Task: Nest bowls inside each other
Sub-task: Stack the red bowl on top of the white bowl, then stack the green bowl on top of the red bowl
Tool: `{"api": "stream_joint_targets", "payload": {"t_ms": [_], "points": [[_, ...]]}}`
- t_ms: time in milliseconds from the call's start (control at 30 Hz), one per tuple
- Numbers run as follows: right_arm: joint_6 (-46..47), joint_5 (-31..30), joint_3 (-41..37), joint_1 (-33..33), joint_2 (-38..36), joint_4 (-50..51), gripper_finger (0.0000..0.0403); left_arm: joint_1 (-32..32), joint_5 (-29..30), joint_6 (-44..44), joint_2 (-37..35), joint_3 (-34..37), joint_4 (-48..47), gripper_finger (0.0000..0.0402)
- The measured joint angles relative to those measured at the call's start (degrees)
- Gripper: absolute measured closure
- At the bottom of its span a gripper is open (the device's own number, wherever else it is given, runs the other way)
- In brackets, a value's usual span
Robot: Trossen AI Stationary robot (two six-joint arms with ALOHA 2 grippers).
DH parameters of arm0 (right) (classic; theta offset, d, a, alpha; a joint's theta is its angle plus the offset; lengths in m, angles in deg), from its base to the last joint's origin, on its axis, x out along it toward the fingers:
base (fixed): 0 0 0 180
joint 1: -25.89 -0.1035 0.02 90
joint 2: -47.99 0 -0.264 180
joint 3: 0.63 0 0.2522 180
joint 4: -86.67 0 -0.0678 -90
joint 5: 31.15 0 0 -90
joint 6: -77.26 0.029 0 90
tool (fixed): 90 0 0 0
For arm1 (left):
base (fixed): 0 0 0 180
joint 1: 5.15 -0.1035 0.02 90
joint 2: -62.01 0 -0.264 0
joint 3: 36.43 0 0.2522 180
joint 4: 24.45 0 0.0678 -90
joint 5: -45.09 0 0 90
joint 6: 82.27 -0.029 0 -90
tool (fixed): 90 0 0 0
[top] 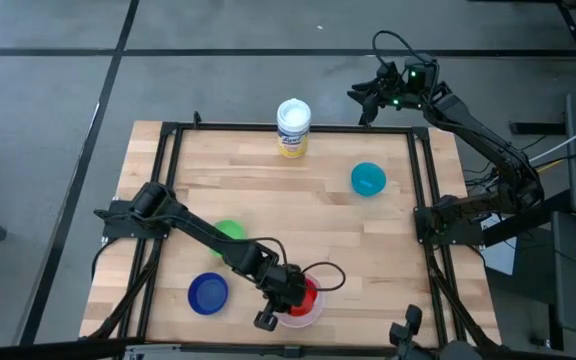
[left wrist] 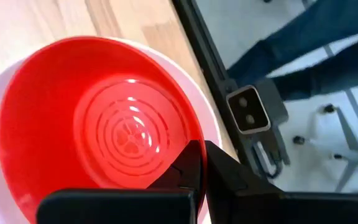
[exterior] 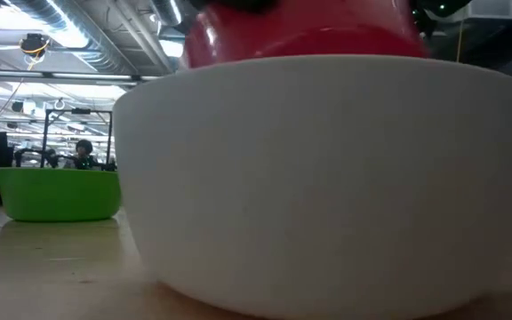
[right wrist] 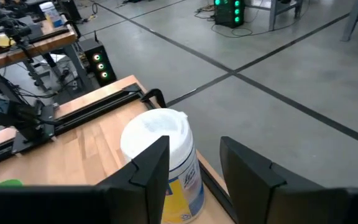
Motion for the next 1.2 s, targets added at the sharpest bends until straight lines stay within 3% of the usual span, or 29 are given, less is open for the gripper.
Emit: {"api": "stream_joint_targets", "payload": {"t_ms": [200, 400, 500, 900, 1033, 1200], "points": [[0.04, -1.47, 0.00, -0.97, 0.00, -0.04, 0.0244, -0.58, 3.20, 0.03, 0.42, 0.05, 0.39, 0.0399], [0.04, -1.56, 0.00, -0.97, 0.00, -0.14, 0.0241, -0.81, 0.05, -0.35, 4.69, 0.03, 0.65, 0.0394], [0.01, -1.56, 0.00, -0.97, 0.00, -0.37, 0.0245, -0.70, -1.67, -0.07, 5.58, -0.07, 0.57, 0.0370], [-1.09, -0.89, 0.00, -0.81, 0.00, -0.76, 0.0229, -2.95, -0.67, 3.09, 2.90, -1.91, -0.28, 0.0208], [-1.09, 0.27, 0.00, -0.81, 0.00, -0.79, 0.0227, -4.15, -0.64, 4.34, 1.45, -2.86, -2.93, 0.0186], [-0.73, 1.14, -0.02, -0.81, 0.00, -1.09, 0.0234, -6.01, 3.35, 3.92, -2.08, -4.26, -13.71, 0.0194]]}}
